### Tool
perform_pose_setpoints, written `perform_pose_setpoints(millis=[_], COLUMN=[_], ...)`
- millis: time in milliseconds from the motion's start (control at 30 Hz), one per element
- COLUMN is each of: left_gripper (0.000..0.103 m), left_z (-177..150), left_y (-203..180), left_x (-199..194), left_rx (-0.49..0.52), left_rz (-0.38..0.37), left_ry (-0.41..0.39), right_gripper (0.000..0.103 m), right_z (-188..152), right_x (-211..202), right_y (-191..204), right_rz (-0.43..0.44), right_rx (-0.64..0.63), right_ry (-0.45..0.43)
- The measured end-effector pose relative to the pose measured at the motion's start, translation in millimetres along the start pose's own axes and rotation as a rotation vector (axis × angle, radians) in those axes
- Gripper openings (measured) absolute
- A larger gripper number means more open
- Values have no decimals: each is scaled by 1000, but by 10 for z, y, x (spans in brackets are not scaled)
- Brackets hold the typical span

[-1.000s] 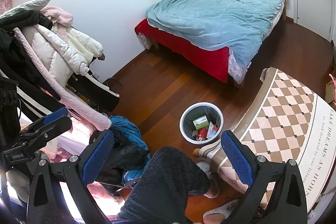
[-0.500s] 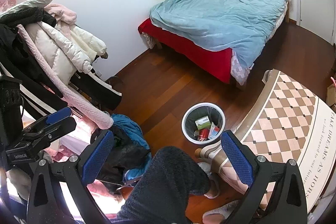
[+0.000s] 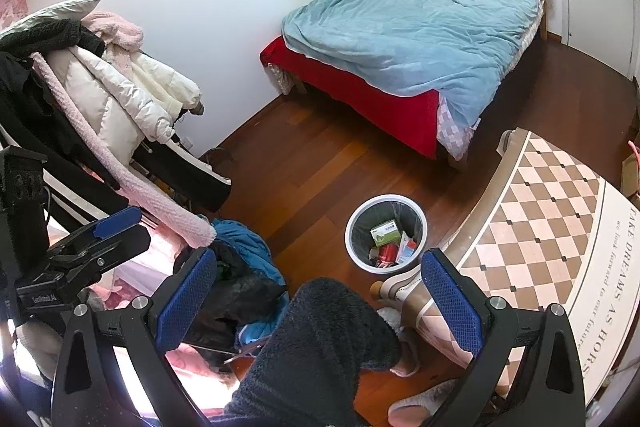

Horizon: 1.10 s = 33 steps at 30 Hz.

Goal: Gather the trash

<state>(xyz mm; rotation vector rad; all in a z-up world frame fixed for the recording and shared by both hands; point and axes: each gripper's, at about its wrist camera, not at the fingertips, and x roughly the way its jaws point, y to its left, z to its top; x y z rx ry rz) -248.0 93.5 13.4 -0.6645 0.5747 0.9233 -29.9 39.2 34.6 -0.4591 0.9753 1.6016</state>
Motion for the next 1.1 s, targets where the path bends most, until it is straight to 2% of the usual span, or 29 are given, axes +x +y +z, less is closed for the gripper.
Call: perform_pose_setpoints(millis=[867,1100], left_gripper=[103,103], left_z=[9,27], left_y=[36,-6], left_x=[58,63], left_rx=[4,5], left_rz=[-14,-38], left_ry=[9,12], right_gripper=[103,103], right_z=[-20,-20], right_x=[-80,-26], right_y=[31,38], right_rz=[0,9], right_rx=[-9,-8], right_ry=[7,20])
